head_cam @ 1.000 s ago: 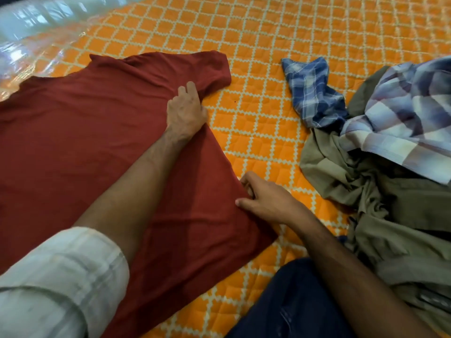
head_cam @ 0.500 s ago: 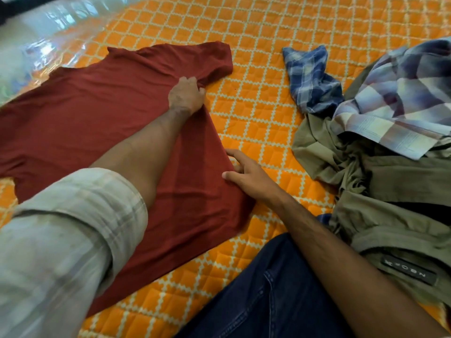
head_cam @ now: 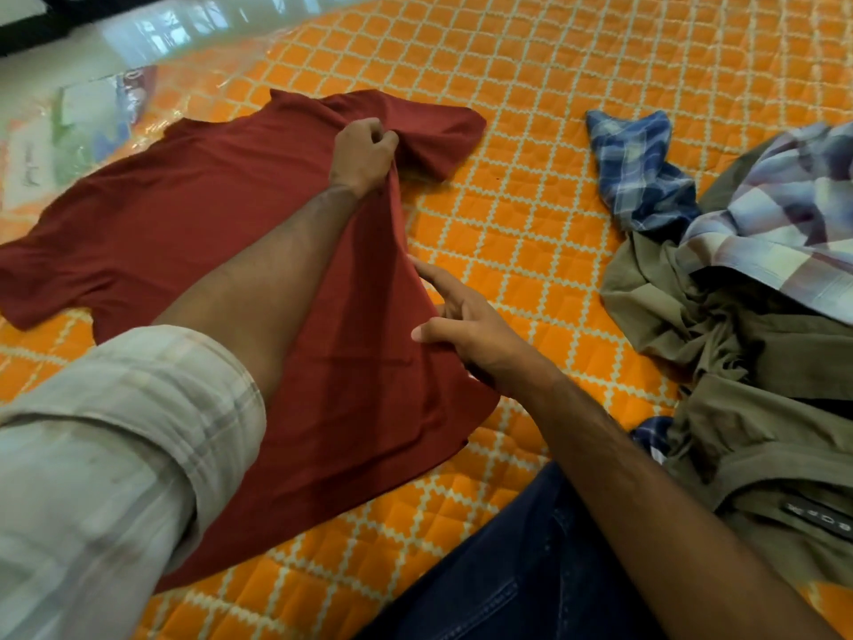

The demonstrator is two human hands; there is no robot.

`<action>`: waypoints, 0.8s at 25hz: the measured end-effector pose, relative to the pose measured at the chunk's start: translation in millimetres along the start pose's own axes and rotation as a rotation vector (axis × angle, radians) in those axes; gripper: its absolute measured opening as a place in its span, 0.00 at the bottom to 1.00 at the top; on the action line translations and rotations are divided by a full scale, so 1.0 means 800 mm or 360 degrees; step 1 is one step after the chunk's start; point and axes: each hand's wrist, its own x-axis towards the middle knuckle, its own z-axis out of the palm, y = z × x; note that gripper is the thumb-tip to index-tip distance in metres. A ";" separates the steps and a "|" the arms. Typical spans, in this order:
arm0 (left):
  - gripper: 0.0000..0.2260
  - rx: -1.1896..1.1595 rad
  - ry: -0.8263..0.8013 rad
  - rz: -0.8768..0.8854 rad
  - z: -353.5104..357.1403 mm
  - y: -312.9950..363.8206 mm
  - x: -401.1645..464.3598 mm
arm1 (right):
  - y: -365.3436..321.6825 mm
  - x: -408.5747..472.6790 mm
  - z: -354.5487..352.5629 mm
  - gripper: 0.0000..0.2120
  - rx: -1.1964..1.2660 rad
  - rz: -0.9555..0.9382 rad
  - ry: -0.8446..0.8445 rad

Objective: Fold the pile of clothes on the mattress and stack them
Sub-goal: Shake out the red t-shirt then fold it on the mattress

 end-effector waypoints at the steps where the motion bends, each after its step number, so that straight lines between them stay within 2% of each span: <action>1: 0.15 -0.0022 0.0037 0.0004 -0.017 -0.010 -0.004 | -0.003 0.003 0.015 0.41 -0.0061 0.0006 -0.0025; 5: 0.10 0.0016 0.0167 0.0053 -0.077 -0.068 -0.023 | -0.013 0.016 0.075 0.40 -0.0329 0.0026 -0.0107; 9: 0.12 0.0189 0.0181 0.0019 -0.115 -0.136 -0.051 | -0.002 0.029 0.125 0.42 -0.0631 0.0080 -0.0140; 13: 0.13 0.0417 0.0104 -0.0079 -0.123 -0.195 -0.077 | 0.015 0.036 0.161 0.46 -0.1193 0.0162 -0.0181; 20: 0.14 0.0497 0.0047 -0.0083 -0.109 -0.224 -0.088 | 0.049 0.032 0.186 0.52 -0.1521 0.0325 -0.0310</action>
